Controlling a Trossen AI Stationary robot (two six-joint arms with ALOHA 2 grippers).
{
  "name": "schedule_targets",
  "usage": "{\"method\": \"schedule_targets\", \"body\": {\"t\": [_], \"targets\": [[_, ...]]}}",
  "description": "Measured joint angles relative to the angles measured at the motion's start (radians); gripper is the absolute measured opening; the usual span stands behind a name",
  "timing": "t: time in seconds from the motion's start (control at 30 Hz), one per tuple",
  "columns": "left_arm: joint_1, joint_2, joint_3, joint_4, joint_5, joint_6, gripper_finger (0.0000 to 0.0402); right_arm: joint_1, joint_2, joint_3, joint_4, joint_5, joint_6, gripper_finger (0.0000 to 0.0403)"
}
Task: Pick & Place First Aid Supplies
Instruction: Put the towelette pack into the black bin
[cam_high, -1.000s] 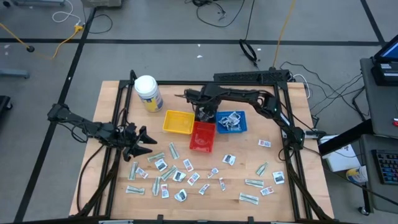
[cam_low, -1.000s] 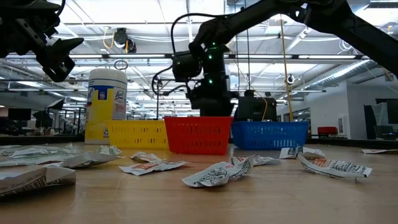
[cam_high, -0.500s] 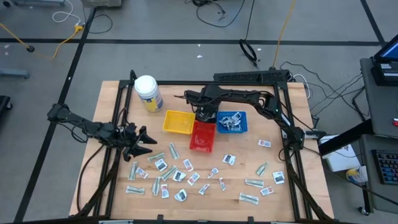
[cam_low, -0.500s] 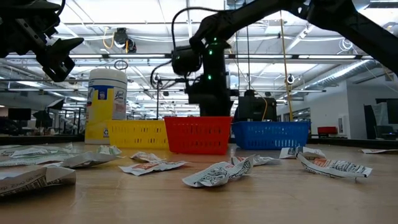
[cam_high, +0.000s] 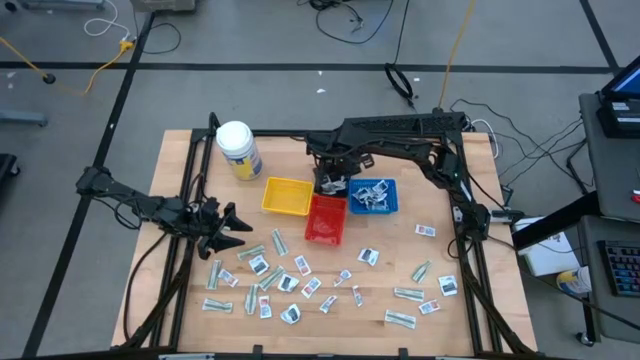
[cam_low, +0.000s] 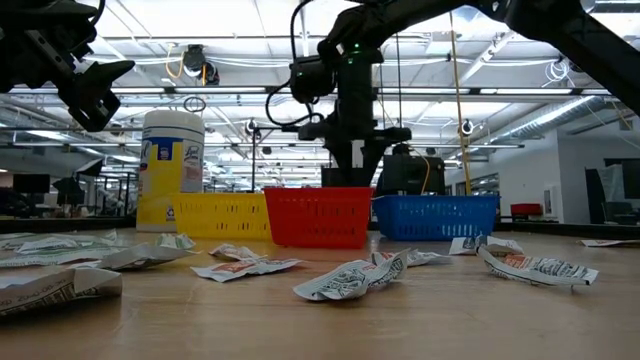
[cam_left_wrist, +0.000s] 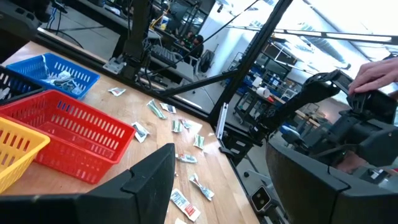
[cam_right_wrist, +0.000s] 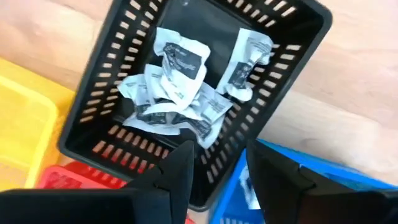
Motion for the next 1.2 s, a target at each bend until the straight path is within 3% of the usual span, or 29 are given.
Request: {"method": "schedule_targets", "body": {"t": [0.2, 0.53, 0.9, 1.2], "targets": [[0.0, 0.0, 0.0, 0.0, 0.0, 0.0, 0.0257, 0.02, -0.001, 0.0, 0.0, 0.004, 0.039, 0.0141], [0.0, 0.0, 0.0, 0.0, 0.0, 0.0, 0.0257, 0.197, -0.047, -0.019, -0.026, 0.002, 0.075, 0.0141], [0.0, 0.0, 0.0, 0.001, 0.0, 0.0, 0.0257, 0.415, -0.347, -0.421, 0.163, 0.001, 0.257, 0.0141], [0.0, 0.0, 0.0, 0.0, 0.0, 0.0, 0.0257, 0.539, -0.464, -0.59, 0.184, 0.002, 0.415, 0.0141]]}}
